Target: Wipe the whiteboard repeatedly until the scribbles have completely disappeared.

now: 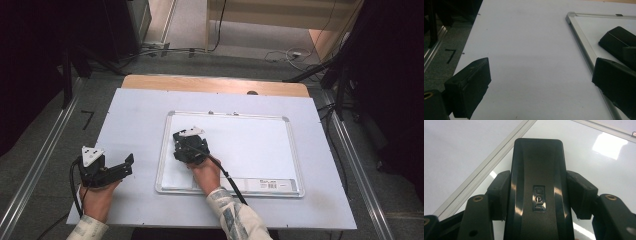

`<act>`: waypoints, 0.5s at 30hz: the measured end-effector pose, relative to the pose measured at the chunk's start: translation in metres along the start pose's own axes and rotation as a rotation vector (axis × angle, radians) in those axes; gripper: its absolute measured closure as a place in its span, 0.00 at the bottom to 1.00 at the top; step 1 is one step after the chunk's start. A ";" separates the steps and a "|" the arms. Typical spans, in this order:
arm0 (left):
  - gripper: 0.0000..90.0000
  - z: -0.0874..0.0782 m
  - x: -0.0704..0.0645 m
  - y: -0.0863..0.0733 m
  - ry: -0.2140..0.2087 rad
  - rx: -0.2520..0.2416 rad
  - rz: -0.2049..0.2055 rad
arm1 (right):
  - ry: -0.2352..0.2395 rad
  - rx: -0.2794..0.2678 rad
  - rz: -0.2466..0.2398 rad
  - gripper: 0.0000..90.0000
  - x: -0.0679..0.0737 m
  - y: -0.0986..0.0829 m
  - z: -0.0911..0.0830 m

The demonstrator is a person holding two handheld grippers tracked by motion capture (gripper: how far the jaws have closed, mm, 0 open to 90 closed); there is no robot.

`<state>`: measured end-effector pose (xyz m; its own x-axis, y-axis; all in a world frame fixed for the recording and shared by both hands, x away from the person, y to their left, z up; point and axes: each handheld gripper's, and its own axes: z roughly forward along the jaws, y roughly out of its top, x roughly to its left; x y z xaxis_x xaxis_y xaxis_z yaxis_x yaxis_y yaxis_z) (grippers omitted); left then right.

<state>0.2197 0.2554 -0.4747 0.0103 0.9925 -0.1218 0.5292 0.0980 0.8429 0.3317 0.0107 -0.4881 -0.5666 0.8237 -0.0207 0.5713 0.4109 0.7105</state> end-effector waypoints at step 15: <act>0.03 -0.001 0.000 0.000 0.006 -0.003 -0.003 | 0.025 -0.056 -0.009 0.43 -0.004 0.014 -0.031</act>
<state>0.2191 0.2556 -0.4745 0.0040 0.9926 -0.1213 0.5265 0.1010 0.8442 0.3235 0.0010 -0.4560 -0.5863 0.8100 -0.0102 0.5323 0.3947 0.7489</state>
